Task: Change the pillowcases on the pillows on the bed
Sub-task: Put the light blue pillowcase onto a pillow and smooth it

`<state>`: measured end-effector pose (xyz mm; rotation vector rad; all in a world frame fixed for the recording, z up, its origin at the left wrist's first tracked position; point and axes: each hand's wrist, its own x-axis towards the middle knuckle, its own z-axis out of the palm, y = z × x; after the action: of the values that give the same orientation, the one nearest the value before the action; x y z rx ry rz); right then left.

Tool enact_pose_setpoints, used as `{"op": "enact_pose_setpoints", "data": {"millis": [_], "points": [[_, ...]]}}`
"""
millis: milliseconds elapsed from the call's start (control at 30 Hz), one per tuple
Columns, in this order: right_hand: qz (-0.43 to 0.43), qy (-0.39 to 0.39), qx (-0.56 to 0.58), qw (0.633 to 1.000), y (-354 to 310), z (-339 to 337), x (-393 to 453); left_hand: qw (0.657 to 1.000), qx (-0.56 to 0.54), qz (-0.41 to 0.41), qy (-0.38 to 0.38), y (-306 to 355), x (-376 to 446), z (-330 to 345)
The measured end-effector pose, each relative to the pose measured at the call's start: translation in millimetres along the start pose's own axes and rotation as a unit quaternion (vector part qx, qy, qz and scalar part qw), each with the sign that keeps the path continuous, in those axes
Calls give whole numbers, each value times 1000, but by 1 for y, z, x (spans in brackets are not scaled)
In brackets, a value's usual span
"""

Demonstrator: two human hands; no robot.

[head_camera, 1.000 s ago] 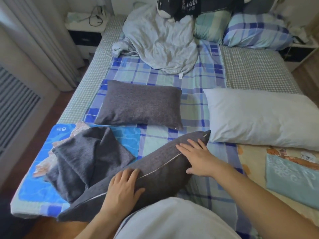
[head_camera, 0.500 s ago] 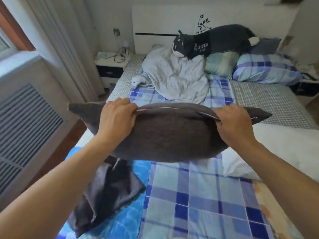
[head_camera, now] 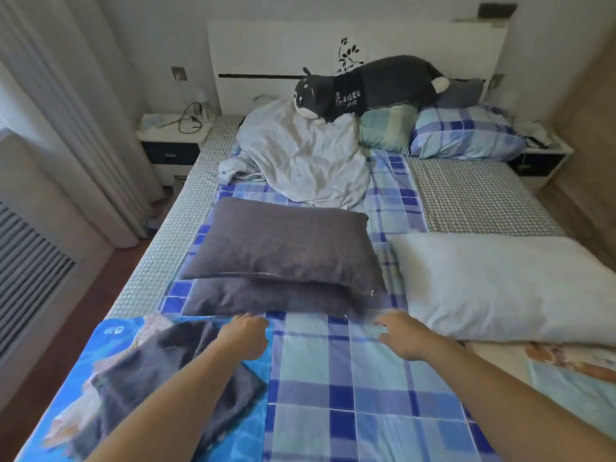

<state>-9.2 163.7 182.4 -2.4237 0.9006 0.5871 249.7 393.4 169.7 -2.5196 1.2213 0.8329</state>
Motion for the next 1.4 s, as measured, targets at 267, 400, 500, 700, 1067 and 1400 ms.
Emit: {"op": "enact_pose_setpoints", "data": {"millis": [267,400,500,700,1067,1400], "points": [[180,29,212,960,77,38,-69,986,-102,127,-40,98,23,12],[237,47,279,929,115,61,-121,958,-197,146,-148,184,19,32],[257,31,285,923,163,77,-155,929,-261,155,-210,245,9,49],[288,53,344,892,282,59,-142,906,-349,95,-222,348,21,81],[308,167,409,843,429,44,-43,801,-565,-199,-27,460,204,105],[266,481,334,765,409,0,-86,783,-621,44,7,435,23,2]]}}
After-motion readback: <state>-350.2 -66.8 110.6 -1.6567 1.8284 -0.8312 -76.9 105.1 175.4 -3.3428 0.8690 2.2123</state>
